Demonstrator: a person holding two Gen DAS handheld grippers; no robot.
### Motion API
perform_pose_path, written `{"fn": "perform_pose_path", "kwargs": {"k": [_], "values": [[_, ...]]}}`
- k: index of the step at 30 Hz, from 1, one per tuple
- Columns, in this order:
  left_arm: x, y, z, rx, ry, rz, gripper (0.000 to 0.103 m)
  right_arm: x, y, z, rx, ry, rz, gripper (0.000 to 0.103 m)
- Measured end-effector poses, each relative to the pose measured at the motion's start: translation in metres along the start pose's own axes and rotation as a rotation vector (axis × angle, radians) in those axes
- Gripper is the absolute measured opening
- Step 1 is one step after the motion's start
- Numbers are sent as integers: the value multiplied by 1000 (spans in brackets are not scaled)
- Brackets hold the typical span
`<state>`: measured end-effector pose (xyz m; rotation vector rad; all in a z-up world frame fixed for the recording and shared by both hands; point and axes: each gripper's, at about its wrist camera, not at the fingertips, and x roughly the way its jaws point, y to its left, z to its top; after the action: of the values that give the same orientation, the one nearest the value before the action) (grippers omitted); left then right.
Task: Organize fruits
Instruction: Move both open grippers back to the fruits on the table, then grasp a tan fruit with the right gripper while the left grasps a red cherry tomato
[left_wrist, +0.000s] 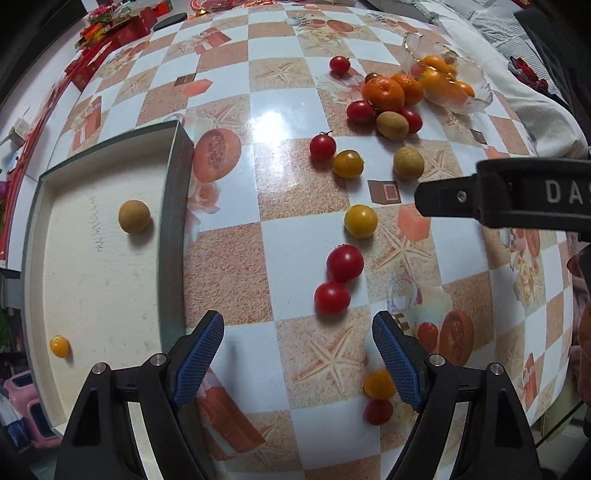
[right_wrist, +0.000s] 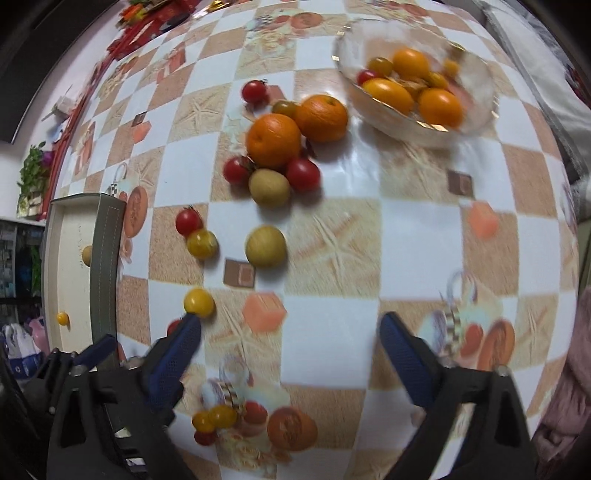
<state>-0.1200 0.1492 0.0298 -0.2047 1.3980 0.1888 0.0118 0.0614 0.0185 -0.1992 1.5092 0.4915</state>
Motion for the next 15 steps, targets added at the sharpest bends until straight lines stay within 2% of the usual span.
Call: {"fn": "perform_pose_path", "kwargs": {"k": [2,7,8,9,13,15], "values": [[5,1,2,-17,4,2,84,5,3,5,-17,10,1,80],[15,1,6,-44,21,6,82,16,12,17,-62,20,-10,69],[16,-1,6,-45,21,6,74,18,15,19,-79,19,-17,65],[19,-1,6,-46,29,2,70,20,17,21,-88,18,-20,62],[22,-7,6,-38,27,13,65,27,31,32,-106,8,-40,59],[22,-8,5,-35,24,25,61,28,35,33,-113,-6,-56,48]]}}
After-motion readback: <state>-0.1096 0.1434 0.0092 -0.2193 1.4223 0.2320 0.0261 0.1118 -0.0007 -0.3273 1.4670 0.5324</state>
